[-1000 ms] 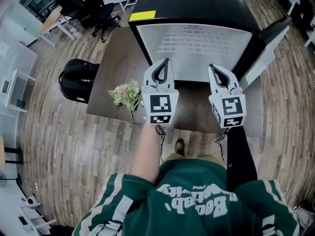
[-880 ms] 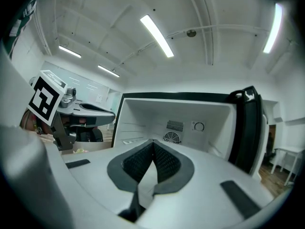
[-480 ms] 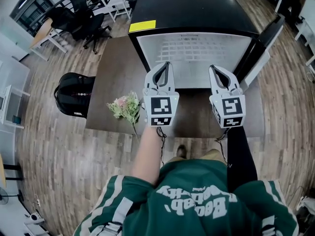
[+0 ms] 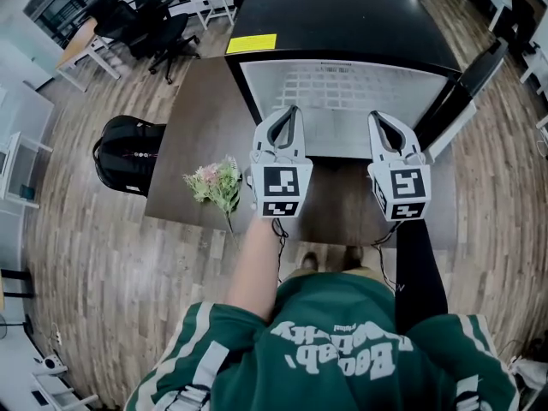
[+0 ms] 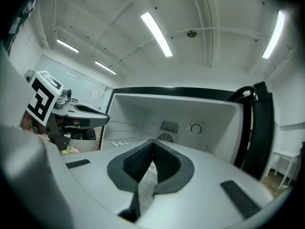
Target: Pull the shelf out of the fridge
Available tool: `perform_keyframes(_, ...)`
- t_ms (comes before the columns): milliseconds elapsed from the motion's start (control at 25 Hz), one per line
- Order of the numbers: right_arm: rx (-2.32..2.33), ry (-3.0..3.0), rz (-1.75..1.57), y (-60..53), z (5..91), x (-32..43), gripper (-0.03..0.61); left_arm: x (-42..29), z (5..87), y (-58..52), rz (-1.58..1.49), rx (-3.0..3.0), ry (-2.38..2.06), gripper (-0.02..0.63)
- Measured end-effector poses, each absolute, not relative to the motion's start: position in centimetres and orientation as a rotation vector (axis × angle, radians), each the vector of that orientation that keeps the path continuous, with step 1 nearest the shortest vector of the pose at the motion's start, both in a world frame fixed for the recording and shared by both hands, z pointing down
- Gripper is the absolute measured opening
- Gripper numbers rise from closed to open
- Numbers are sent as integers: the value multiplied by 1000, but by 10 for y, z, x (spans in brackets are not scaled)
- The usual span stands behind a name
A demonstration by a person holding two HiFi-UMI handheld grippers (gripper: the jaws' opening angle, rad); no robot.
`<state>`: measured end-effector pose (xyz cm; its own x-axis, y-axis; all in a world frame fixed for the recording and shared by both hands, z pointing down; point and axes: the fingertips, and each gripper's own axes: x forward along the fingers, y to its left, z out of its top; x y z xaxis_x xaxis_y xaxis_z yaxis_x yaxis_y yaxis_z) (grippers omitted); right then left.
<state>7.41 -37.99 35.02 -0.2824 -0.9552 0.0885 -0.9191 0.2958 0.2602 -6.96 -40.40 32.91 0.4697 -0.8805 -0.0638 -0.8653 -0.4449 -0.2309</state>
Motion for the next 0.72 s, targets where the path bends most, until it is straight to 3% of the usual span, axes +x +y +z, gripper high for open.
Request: perform_keyframes(720, 1674, -2391, -242, -409, 345, 87, 9, -47, 331, -421, -145, -2456, 1541, 15)
